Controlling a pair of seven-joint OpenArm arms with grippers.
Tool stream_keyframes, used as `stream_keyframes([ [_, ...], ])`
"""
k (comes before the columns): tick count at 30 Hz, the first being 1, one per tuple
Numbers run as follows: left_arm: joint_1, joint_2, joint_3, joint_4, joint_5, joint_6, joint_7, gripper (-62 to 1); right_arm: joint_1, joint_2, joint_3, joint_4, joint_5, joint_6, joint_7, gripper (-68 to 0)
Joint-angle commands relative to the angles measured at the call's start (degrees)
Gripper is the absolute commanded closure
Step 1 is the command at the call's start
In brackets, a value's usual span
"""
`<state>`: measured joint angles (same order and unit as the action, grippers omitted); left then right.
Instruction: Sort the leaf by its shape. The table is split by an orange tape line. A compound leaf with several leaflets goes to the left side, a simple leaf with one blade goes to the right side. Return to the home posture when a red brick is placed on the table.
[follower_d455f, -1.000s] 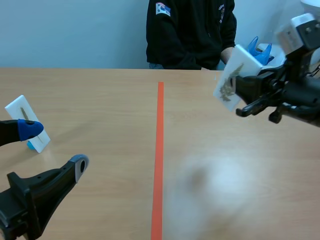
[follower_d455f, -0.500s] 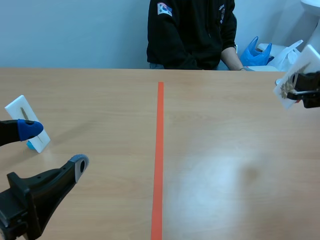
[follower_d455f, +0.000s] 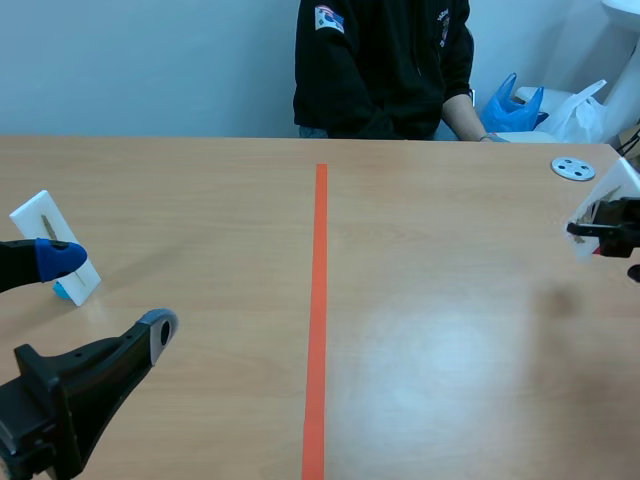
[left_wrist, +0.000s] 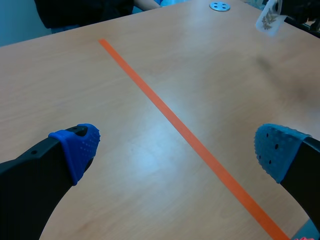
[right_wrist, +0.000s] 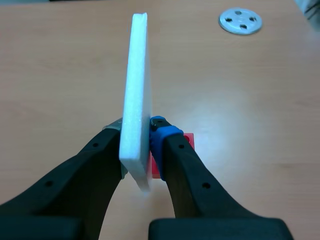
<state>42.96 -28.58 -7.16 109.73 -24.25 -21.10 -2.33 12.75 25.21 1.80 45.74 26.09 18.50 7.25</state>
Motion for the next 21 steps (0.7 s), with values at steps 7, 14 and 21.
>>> stream_keyframes([
  [7, -0.3, 0.1, 0.2, 0.6, -0.2, 0.0, -0.7, -62.3, 1.7, 0.2, -4.0, -4.4, -4.1, -4.4, 6.0, -1.5],
  [14, -0.3, 0.1, 0.2, 0.6, -0.2, 0.0, -0.7, -62.3, 1.4, 0.2, -4.5, -5.7, -4.0, -4.9, 5.7, -5.4],
  [21, -0.3, 0.1, 0.2, 0.6, -0.2, 0.0, -0.7, -62.3, 0.9, 0.2, -4.5, -5.7, -4.0, -5.4, 4.7, -23.9],
])
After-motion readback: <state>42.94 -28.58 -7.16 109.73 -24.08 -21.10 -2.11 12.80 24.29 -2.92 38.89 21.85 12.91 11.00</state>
